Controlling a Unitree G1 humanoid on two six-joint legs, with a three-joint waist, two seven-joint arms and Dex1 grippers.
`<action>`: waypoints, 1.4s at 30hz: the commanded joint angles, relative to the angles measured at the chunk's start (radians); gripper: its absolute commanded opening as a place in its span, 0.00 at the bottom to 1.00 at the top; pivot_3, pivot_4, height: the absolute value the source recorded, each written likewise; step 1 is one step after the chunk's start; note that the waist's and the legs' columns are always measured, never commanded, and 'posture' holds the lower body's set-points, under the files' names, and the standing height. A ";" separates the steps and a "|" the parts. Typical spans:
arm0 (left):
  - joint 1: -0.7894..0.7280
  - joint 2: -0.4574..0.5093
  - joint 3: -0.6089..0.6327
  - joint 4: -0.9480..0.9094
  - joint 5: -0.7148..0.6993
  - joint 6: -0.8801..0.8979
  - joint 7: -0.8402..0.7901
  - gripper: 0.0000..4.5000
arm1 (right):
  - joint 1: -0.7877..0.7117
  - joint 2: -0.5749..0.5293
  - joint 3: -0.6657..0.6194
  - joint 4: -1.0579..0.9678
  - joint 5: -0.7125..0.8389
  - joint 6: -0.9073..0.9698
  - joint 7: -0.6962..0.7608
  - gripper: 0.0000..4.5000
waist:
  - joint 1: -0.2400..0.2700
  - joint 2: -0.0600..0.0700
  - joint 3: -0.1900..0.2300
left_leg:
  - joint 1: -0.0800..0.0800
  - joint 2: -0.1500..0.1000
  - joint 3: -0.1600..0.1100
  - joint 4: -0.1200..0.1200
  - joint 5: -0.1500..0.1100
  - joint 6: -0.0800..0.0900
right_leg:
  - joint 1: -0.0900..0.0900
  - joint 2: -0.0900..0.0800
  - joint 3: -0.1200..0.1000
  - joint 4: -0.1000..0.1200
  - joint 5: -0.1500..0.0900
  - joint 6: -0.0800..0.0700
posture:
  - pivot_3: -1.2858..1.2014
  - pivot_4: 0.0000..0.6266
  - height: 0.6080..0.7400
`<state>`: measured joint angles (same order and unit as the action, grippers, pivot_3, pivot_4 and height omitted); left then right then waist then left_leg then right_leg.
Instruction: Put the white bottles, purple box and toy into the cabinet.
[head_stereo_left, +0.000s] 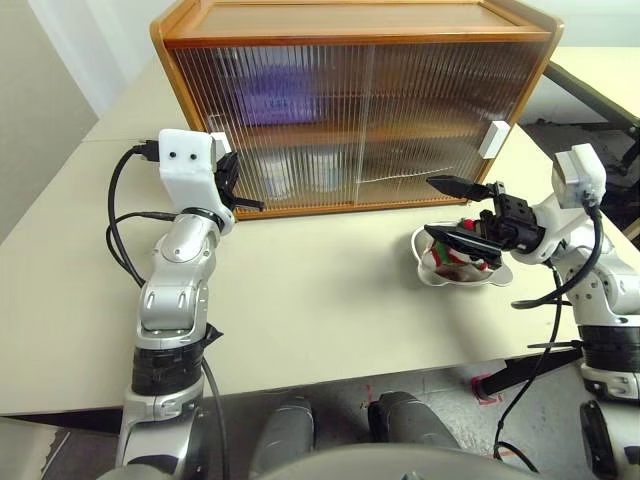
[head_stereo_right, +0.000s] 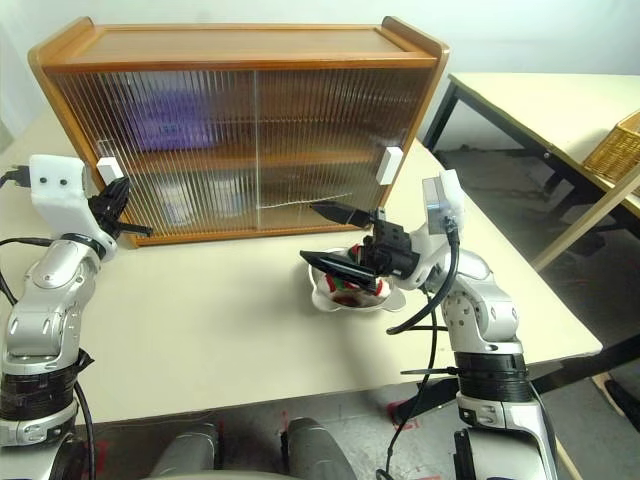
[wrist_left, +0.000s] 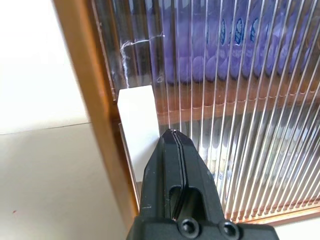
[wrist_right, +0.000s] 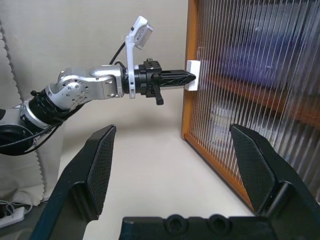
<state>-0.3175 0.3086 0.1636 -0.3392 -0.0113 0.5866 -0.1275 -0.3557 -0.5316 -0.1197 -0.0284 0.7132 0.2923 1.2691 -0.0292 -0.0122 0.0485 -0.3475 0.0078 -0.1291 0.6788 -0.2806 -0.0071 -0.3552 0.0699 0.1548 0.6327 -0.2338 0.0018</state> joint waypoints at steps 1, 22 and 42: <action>0.014 0.006 0.039 -0.014 -0.003 0.017 0.021 0.01 | -0.010 0.001 0.012 -0.008 0.000 0.016 -0.002 1.00 | 0.001 0.000 0.000 | 0.000 0.000 0.000 0.000 0.000 0.000 | 0.000 0.000 0.000 0.000 0.000 0.000 | 0.52 0.04 1.00; 0.070 0.033 0.032 -0.116 -0.249 0.074 -0.207 0.58 | 0.021 -0.028 -0.052 0.039 0.010 0.110 -0.107 1.00 | 0.032 -0.001 0.000 | -0.001 0.001 -0.001 -0.001 0.001 -0.001 | -0.002 0.000 0.000 0.001 0.000 -0.003 | 0.52 0.06 1.00; 0.336 0.305 0.273 -0.167 -0.778 -0.026 -0.739 0.99 | 0.011 0.000 -0.290 0.282 0.011 -0.039 -0.263 1.00 | 0.029 0.001 0.000 | -0.005 0.014 -0.010 -0.005 -0.005 -0.008 | -0.014 0.001 0.004 0.002 -0.001 -0.009 | 0.51 0.07 1.00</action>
<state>0.0111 0.5871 0.4298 -0.5010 -0.7749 0.5442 -0.8509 -0.3446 -0.5369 -0.3914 0.2392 0.7298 0.2451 1.0448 0.0001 -0.0109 0.0486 -0.3535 0.0233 -0.1388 0.6738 -0.2858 -0.0163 -0.3686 0.0723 0.1573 0.6348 -0.2349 -0.0090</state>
